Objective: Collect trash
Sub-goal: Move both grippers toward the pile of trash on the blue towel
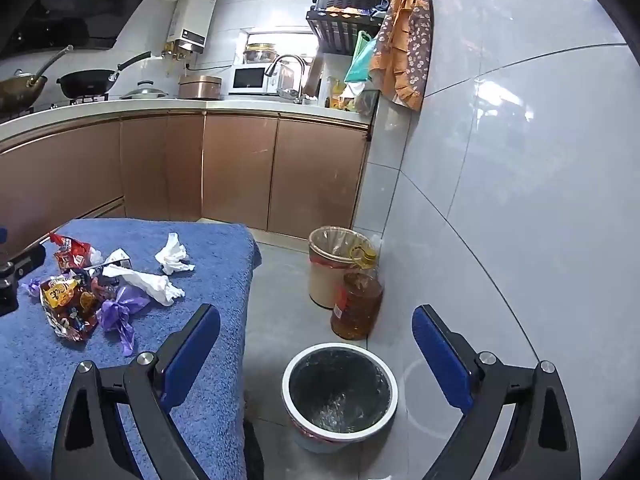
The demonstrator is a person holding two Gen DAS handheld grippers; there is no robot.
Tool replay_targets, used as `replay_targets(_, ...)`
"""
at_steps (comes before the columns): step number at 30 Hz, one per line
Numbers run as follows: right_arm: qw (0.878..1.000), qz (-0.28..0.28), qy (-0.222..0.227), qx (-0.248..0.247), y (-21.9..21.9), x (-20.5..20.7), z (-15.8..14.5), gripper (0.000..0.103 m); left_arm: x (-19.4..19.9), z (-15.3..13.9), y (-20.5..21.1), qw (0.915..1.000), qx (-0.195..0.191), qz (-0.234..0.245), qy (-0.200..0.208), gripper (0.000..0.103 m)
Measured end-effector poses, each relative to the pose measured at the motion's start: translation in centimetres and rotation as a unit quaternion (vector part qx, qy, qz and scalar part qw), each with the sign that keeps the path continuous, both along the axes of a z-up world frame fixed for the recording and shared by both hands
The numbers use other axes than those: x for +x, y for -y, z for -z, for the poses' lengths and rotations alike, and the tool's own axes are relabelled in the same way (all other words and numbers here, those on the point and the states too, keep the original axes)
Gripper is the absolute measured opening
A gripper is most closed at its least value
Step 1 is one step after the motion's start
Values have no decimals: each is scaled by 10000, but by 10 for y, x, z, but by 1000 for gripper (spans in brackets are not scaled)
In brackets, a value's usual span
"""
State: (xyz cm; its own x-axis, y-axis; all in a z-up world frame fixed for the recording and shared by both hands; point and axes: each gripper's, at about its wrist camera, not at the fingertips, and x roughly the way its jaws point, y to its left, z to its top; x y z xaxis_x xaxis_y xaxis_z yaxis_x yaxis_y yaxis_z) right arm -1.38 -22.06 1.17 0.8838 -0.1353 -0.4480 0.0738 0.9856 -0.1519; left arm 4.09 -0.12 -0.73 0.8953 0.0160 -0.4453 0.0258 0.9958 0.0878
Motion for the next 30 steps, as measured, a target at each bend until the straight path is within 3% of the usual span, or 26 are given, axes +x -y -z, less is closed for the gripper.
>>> replay_targets(6,10000,10,30,-3,3,12,0,103,12,4,3,9999,45,40,-105,97)
replay_targets(30,9999,-105,-107,-52,2,54,-3,103,50,19,9,9984,14,380,-407,97)
